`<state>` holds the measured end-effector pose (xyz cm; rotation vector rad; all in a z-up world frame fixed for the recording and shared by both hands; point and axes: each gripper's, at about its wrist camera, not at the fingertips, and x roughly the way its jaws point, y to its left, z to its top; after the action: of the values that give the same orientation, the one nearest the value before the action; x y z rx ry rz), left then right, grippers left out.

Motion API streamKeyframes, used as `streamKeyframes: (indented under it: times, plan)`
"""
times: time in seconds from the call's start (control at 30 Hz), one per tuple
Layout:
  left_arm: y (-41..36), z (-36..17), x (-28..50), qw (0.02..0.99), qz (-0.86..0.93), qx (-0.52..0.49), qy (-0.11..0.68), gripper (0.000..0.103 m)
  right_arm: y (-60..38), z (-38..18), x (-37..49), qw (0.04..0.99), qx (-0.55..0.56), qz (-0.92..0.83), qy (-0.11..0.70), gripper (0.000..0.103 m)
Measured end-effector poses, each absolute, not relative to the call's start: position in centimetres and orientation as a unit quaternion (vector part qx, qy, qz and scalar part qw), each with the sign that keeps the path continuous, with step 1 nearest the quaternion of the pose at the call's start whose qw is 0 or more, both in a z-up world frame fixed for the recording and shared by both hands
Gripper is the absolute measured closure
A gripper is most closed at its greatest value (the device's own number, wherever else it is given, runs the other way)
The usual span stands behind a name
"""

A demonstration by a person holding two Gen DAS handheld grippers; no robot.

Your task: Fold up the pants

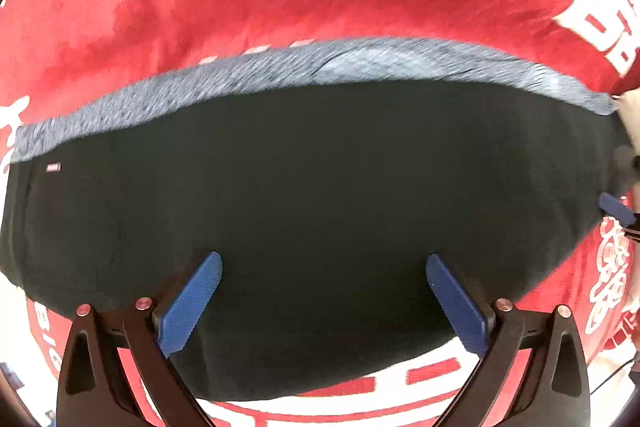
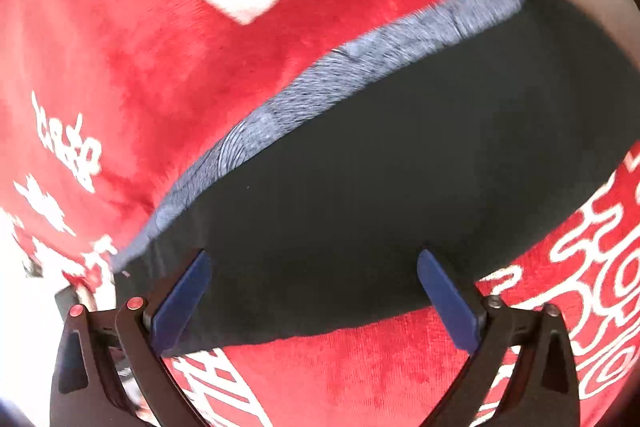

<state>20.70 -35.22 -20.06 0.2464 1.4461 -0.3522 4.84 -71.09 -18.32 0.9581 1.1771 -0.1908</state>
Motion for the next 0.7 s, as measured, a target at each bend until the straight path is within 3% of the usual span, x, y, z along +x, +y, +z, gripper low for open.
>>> streamKeyframes:
  times: [0.37, 0.7]
  plan:
    - [-27.1, -18.6, 21.7, 0.730, -0.107, 0.110, 0.666, 0.000, -70.8, -18.7, 4.4, 0.724, 0.454, -0.069, 0.516, 0.001]
    - [-28.3, -20.0, 19.3, 0.732, -0.105, 0.164, 0.653, 0.000, -69.9, -19.0, 5.2, 0.732, 0.436, -0.065, 0.520, 0.001]
